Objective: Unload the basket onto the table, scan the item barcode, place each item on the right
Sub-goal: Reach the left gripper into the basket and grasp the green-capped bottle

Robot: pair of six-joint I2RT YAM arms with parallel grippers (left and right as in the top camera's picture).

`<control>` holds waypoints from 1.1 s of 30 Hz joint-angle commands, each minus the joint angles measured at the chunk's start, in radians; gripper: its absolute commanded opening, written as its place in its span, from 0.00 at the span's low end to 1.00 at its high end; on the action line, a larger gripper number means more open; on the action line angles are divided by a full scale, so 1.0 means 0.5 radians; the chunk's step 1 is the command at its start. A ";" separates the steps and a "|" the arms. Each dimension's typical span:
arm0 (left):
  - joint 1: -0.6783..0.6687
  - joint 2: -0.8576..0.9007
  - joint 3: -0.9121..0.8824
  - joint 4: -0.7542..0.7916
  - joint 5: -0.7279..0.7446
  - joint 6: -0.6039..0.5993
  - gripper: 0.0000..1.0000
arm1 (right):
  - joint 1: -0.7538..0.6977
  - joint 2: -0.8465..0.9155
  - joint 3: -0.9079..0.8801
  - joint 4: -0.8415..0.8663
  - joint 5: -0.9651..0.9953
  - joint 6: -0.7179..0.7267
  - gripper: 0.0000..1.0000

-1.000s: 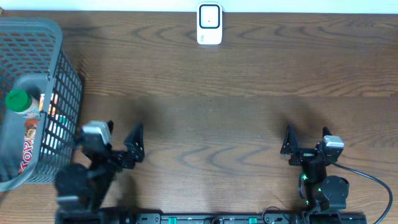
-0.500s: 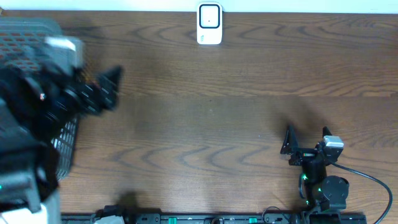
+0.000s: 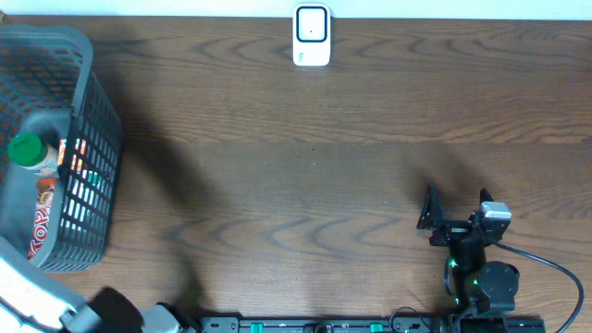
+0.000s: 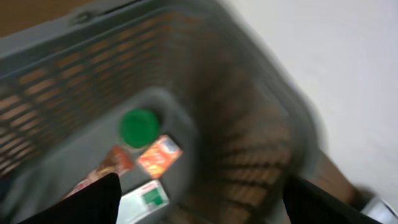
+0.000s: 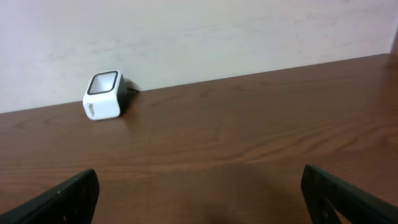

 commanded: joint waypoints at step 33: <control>-0.254 1.250 -0.027 0.209 -0.906 -0.408 0.84 | 0.027 -0.012 -0.002 -0.008 -0.001 -0.014 0.99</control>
